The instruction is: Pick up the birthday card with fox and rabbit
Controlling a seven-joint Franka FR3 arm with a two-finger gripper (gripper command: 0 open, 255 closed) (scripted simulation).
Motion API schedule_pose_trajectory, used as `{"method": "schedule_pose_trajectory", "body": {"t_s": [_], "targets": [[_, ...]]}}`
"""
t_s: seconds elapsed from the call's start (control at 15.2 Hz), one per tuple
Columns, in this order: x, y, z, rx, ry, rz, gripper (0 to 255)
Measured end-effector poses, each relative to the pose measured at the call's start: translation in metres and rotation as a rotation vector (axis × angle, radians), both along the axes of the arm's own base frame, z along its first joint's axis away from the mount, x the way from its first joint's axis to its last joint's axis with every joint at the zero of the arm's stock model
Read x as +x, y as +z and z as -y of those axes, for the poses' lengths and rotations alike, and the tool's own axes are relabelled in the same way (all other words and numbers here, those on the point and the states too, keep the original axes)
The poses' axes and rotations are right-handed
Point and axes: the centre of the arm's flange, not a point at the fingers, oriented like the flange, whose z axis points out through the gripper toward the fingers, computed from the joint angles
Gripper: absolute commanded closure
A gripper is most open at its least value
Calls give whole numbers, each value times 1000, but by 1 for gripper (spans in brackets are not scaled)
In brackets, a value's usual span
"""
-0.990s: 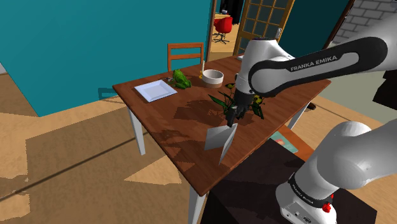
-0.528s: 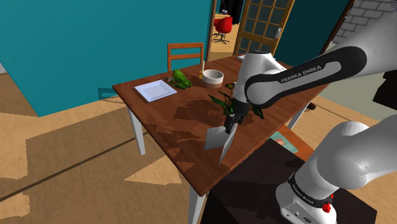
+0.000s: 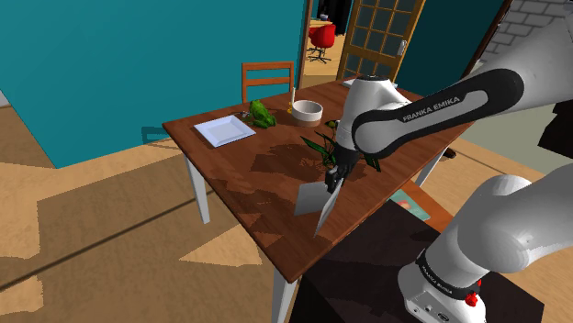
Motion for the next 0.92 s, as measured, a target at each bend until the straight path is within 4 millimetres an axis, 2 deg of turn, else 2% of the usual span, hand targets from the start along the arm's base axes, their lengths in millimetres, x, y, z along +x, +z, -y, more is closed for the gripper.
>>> {"method": "schedule_pose_trajectory", "body": {"t_s": [0.33, 0.92], "targets": [[-1, 2, 0, 0, 0, -1, 255], [-1, 47, 0, 0, 0, -2, 255]]}}
